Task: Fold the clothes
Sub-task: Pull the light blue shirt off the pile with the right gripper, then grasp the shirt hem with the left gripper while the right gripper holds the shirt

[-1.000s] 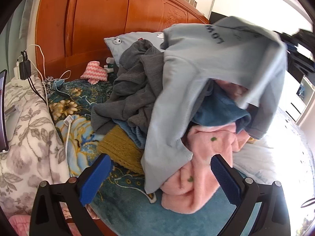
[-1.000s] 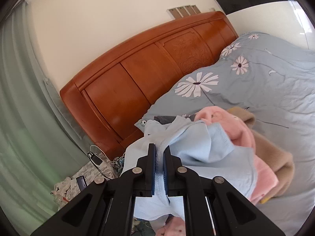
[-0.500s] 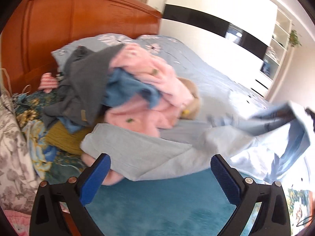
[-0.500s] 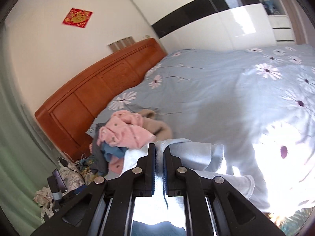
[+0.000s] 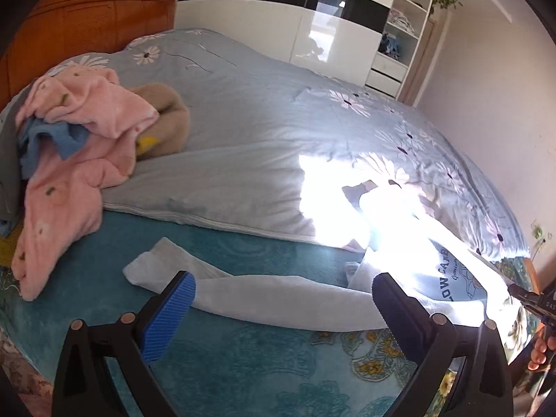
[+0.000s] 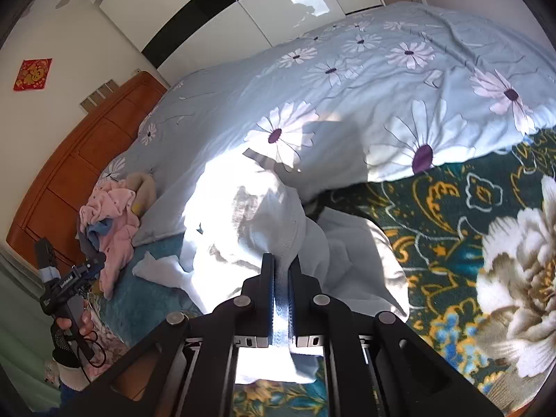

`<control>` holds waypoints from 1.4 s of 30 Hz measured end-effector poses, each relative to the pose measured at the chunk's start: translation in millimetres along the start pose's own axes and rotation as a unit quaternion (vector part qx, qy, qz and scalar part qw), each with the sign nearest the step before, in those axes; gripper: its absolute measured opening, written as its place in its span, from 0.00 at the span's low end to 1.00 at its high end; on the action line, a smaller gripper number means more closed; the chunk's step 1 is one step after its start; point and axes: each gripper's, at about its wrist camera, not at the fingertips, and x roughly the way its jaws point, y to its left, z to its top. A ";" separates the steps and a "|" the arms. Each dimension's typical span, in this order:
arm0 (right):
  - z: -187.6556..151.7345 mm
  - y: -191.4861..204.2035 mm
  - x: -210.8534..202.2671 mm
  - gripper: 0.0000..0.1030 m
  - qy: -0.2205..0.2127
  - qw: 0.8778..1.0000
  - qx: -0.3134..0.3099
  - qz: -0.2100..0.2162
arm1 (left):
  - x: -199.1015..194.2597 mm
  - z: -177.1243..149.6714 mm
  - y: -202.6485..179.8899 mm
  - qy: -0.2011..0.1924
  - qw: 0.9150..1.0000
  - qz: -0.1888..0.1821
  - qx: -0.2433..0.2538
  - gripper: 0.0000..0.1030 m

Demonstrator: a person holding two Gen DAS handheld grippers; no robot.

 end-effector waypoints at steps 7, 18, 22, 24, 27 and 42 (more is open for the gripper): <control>-11.9 -15.1 7.3 0.08 0.017 0.999 -0.034 -0.017 | 55.0 -11.4 -45.8 0.054 0.998 -0.009 0.004 1.00; 14.6 13.5 -7.9 0.36 -0.042 0.987 -0.127 -0.084 | 96.1 -15.9 -63.3 0.082 0.996 -0.019 0.011 1.00; 44.3 63.9 63.0 0.38 0.003 0.982 -0.179 -0.056 | 104.5 -17.6 -70.2 0.084 0.996 -0.012 0.032 1.00; 56.8 83.4 100.1 0.38 0.023 0.978 -0.197 -0.062 | 108.4 -17.4 -69.1 0.086 0.996 -0.017 0.029 1.00; 73.9 104.2 141.3 0.38 0.040 0.972 -0.216 -0.078 | 113.9 -14.7 -65.8 0.088 0.996 -0.022 0.023 0.96; 103.4 118.3 207.7 0.03 0.085 0.958 -0.235 -0.141 | 123.8 -17.2 -78.0 0.112 0.992 -0.043 0.029 0.20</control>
